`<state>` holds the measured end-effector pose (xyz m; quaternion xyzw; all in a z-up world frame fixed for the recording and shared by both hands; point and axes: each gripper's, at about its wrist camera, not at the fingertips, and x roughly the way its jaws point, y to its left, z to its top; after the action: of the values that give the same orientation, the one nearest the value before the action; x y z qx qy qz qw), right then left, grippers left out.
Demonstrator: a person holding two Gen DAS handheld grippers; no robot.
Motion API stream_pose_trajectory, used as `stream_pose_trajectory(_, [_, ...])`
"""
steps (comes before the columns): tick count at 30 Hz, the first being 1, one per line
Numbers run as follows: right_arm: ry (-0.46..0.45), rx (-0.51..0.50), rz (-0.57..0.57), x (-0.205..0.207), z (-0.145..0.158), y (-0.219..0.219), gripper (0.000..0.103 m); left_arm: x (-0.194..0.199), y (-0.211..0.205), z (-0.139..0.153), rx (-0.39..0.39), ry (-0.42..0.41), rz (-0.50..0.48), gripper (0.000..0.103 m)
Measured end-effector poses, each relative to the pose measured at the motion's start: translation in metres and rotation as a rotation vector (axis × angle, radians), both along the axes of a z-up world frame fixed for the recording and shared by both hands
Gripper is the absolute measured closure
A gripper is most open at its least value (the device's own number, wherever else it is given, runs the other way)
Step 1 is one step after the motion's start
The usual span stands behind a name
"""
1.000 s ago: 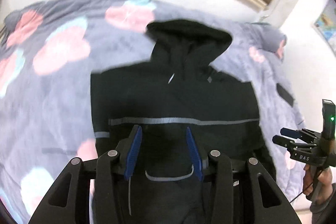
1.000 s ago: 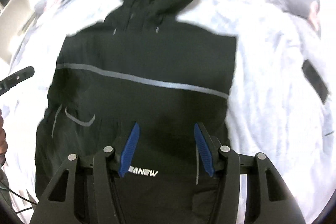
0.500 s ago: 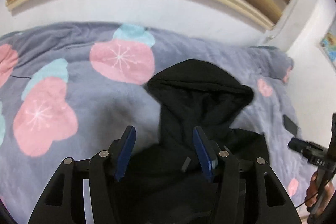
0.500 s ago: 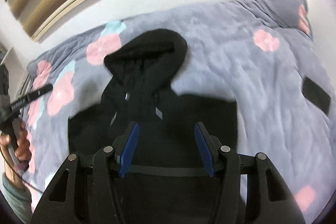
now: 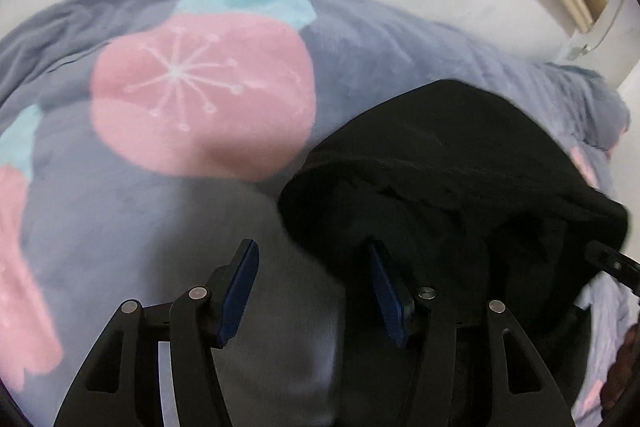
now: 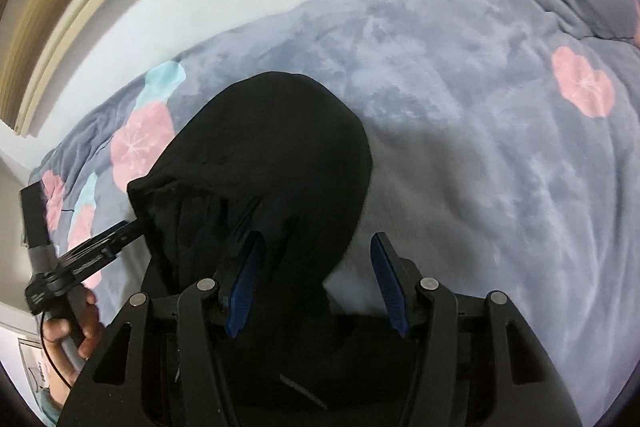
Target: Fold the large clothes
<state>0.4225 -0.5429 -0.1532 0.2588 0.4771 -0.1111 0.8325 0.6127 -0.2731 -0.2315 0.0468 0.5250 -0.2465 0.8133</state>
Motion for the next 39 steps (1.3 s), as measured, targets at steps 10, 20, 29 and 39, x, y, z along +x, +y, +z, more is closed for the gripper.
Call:
stream_pose_trajectory(10, [-0.209, -0.021, 0.118, -0.004, 0.029, -0.004, 0.087, -0.006, 0.077, 0.062, -0.462, -0.083, 0.105, 0.096])
stream_pose_trajectory(20, [0.110, 0.102, 0.066, 0.037, -0.093, -0.032, 0.081, 0.018, 0.080, -0.039, -0.271, 0.173, 0.127, 0.088])
stream_pose_trajectory(29, [0.023, -0.008, 0.207, -0.011, -0.014, -0.018, 0.051, -0.036, 0.120, 0.069, -0.273, -0.144, -0.027, 0.062])
stream_pose_trajectory(39, [-0.123, -0.109, 0.151, 0.015, 0.045, 0.001, 0.038, -0.001, 0.019, 0.073, -0.218, -0.134, -0.068, 0.051])
